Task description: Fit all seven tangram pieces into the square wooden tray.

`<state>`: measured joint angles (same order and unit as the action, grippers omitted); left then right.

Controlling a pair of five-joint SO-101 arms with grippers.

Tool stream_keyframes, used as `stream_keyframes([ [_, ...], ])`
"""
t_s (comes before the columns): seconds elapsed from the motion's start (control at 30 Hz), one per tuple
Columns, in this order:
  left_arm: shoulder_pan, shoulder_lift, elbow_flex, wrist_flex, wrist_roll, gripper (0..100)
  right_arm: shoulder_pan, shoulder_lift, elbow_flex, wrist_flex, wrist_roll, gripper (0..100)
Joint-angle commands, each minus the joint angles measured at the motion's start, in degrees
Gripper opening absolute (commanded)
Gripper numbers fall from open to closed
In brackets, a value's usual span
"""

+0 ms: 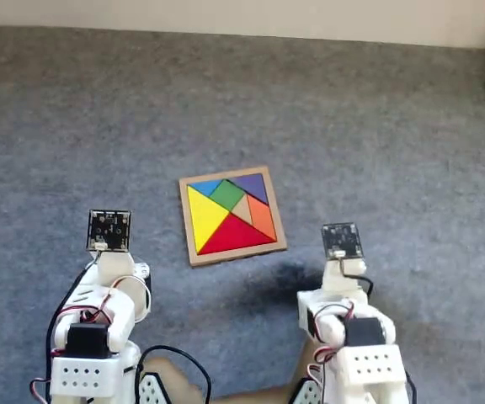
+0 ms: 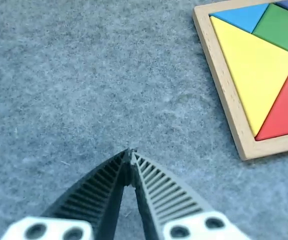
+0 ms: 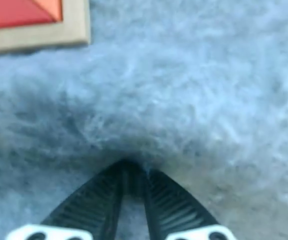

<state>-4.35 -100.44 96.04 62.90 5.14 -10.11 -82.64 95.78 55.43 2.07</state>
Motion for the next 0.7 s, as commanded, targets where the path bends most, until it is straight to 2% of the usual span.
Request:
stream_keyframes([
  [0.0, 0.8, -1.8, 1.3, 0.4, -0.6, 1, 1.7, -11.0, 2.7, 0.8, -3.3, 0.5],
  [0.17, 0.7, -1.8, 1.3, 0.4, -0.6, 1, 1.7, -23.3, 5.8, 6.5, -4.0, 0.5],
  [0.47, 0.7, -1.5, 1.3, 0.4, -0.5, 1, 1.7, -20.8, 6.1, 7.8, -3.8, 0.5],
  [0.67, 0.7, -1.4, 1.3, 0.4, -0.4, 1, 1.7, -21.4, 6.1, 16.0, -3.8, 0.5],
])
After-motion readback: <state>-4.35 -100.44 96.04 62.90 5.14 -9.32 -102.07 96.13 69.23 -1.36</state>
